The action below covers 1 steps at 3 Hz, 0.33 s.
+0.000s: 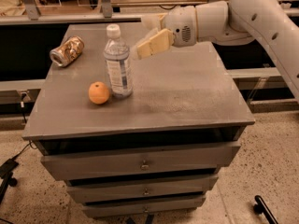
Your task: Move blue plastic bottle near orange
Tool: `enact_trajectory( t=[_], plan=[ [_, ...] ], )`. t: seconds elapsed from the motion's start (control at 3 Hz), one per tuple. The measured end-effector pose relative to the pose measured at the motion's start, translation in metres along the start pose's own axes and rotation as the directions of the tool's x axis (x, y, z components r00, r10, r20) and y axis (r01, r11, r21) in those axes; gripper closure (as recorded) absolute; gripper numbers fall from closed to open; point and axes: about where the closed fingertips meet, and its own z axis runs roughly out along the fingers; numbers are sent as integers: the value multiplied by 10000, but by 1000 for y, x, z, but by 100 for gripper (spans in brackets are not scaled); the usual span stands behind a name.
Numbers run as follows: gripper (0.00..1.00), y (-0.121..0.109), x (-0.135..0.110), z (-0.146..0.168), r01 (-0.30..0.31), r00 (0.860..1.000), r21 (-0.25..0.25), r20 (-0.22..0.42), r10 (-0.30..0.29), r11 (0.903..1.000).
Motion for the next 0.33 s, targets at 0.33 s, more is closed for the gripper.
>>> enact_trajectory(
  t=[0.33],
  plan=[
    [0, 0, 0, 0, 0, 10000, -2, 0, 0, 10000]
  ],
)
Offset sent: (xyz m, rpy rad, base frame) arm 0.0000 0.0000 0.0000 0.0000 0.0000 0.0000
